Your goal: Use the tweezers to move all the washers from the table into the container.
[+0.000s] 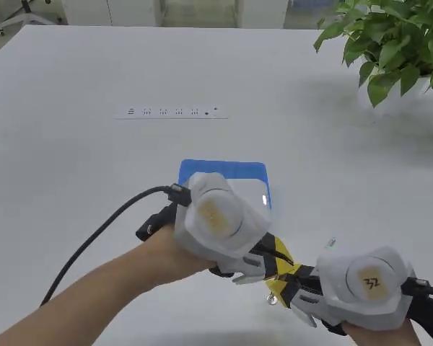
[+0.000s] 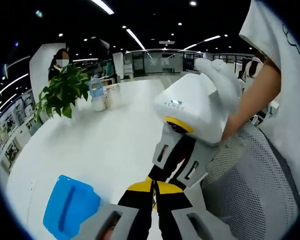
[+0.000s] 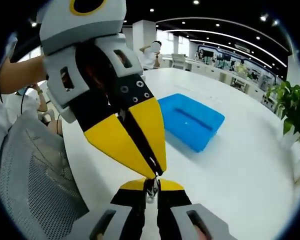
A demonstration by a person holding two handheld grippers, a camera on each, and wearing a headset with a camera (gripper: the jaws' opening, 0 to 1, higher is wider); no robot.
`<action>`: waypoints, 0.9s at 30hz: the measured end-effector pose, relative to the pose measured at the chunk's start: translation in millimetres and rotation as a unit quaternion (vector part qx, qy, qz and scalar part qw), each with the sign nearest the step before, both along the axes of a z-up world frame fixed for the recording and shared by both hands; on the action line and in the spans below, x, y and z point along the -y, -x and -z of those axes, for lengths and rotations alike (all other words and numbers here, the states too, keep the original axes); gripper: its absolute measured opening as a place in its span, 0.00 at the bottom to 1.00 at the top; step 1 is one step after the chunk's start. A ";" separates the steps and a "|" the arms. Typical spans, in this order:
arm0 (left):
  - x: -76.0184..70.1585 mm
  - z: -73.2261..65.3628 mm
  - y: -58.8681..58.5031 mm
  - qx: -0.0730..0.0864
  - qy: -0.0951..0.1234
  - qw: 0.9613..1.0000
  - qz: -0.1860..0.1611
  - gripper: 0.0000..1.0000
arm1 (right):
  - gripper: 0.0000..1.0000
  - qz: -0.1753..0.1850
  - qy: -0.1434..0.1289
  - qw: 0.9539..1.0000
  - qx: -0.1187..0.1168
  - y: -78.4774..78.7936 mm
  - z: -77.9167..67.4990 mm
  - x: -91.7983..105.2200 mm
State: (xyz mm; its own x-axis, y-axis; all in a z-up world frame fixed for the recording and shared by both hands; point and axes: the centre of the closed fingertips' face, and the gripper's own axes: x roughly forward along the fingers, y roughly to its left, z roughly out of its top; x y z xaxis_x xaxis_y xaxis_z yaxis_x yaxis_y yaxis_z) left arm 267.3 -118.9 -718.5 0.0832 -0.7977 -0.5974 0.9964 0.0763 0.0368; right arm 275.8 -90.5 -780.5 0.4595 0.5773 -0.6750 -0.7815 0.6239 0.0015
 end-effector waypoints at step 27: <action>-136.0 -42.1 3.9 -0.080 0.175 0.889 -0.415 0.97 | 0.03 -0.019 -0.031 0.999 0.035 -25.6 -72.7 -17.7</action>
